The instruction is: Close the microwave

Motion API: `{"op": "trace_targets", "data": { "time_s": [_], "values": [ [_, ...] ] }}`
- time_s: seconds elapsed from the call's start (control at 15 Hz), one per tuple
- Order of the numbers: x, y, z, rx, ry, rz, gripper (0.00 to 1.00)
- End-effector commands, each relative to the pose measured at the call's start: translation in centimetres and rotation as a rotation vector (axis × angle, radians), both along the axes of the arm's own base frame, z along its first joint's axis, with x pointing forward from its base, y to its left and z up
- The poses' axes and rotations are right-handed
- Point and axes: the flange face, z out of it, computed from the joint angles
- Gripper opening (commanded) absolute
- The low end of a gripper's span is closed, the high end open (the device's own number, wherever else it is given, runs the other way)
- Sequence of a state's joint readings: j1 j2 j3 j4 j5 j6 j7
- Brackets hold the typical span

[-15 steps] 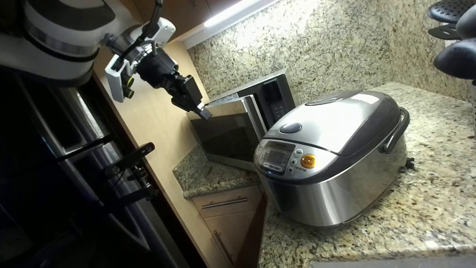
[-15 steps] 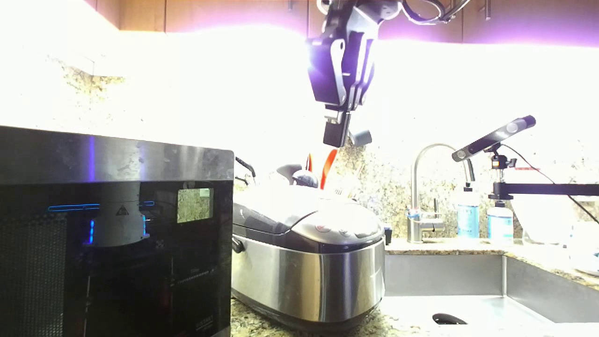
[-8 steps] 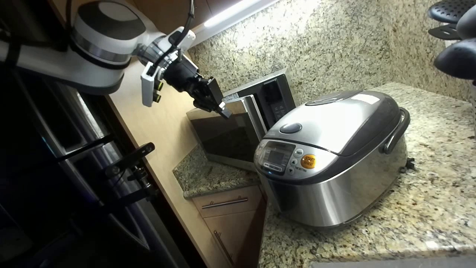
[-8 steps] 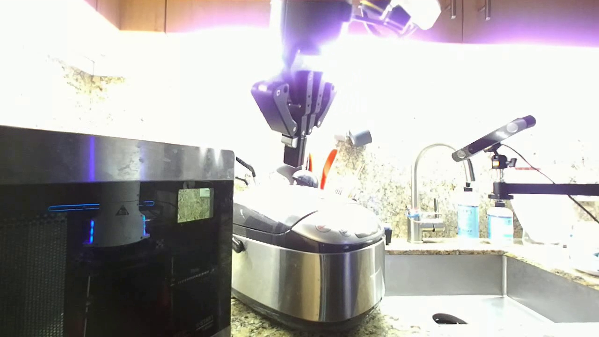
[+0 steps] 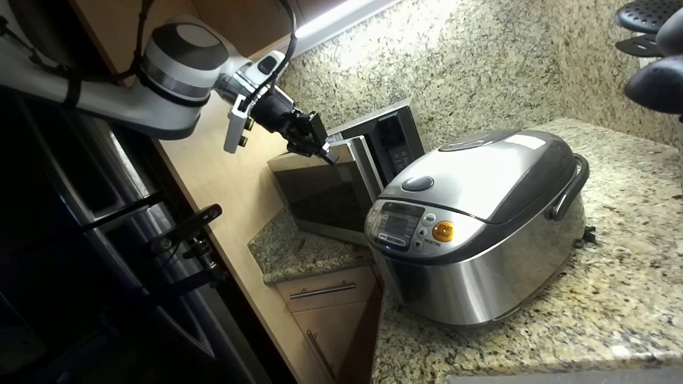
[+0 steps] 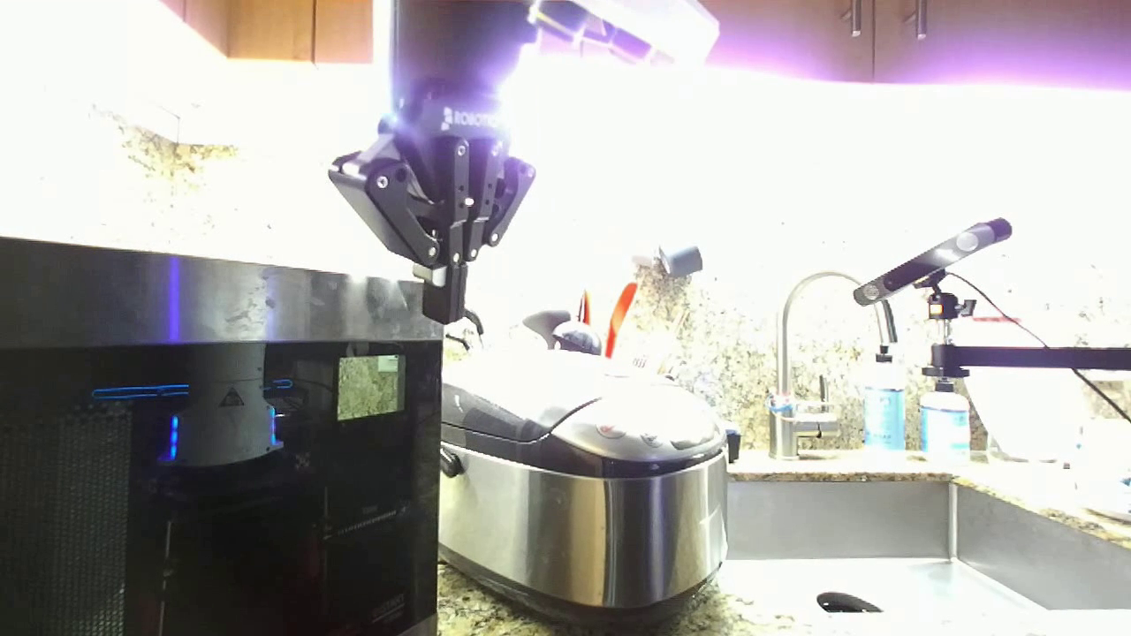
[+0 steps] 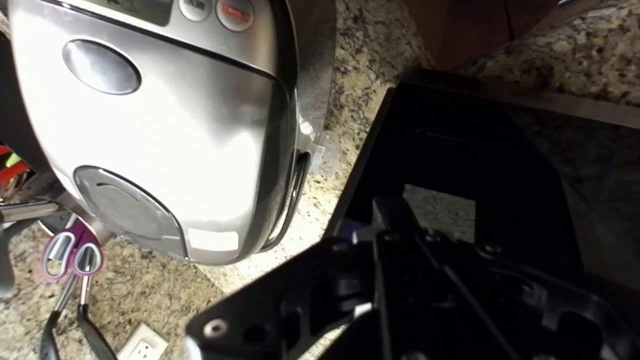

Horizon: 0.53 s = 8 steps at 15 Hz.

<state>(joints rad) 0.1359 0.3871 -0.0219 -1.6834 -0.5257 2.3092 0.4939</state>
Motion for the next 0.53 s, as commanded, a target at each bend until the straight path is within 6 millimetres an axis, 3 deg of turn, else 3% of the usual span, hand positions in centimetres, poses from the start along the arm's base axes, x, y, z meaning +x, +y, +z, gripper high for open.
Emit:
{"op": "trace_targets", "data": {
  "time_s": [0.0, 0.2, 0.47],
  "values": [
    [2.1, 1.2, 0.6, -0.012, -0.003, 0.025, 0.0],
    [3.5, 1.0, 0.2, -0.026, -0.016, 0.004, 0.0],
    [5.6, -1.0, -0.5, -0.063, -0.044, -0.032, 0.0]
  ]
}}
